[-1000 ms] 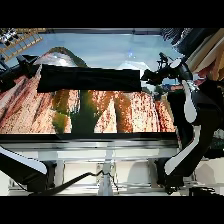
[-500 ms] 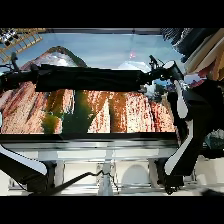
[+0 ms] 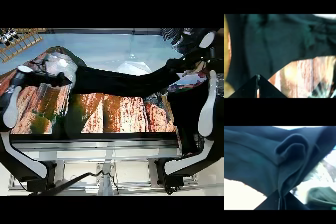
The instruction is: Fold the clothes and pants, and hang the long-sleeved shirts on hangers.
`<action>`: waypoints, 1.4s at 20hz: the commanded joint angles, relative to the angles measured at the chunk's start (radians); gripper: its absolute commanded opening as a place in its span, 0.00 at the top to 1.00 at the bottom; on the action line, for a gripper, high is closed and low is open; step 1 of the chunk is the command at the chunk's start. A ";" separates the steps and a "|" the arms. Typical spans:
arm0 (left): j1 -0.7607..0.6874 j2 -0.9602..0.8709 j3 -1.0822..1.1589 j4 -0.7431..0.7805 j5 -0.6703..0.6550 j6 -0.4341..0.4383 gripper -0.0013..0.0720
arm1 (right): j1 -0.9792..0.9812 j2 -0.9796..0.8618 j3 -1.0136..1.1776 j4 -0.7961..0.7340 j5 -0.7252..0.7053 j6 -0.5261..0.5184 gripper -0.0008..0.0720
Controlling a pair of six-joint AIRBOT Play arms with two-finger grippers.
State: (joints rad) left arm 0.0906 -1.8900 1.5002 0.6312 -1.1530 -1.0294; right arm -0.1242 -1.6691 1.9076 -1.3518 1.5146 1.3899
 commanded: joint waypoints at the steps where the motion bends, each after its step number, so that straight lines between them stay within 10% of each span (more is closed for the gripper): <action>1: -0.114 -0.025 0.001 0.042 0.049 -0.018 0.98 | 0.108 0.062 0.005 0.161 -0.108 0.092 0.96; 7: -0.098 -0.017 0.014 0.058 0.031 -0.045 0.98 | 0.579 -0.132 0.005 0.094 -0.663 0.402 0.96; 12: 0.021 0.026 0.014 0.069 -0.150 -0.090 0.98 | 0.677 -0.478 0.142 0.466 -0.752 0.228 0.96; 14: 0.029 0.026 0.014 0.077 -0.150 -0.085 0.98 | 0.682 -0.521 0.182 0.592 -0.806 0.148 0.61; 18: 0.028 0.032 0.014 0.079 -0.153 -0.085 0.98 | 0.600 -0.441 0.182 0.563 -0.592 0.065 0.18; 23: 0.027 0.051 0.014 0.080 -0.154 -0.086 0.98 | 0.349 -0.192 0.003 0.200 -0.248 0.272 0.21; 28: 0.027 0.054 0.014 0.072 -0.159 -0.112 0.97 | 0.163 -0.137 -0.314 0.472 -0.274 0.186 0.07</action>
State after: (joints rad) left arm 0.1169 -1.8385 1.5135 0.7063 -1.3060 -1.1236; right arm 0.1329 -1.8336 1.7355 -1.0008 1.2285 1.6089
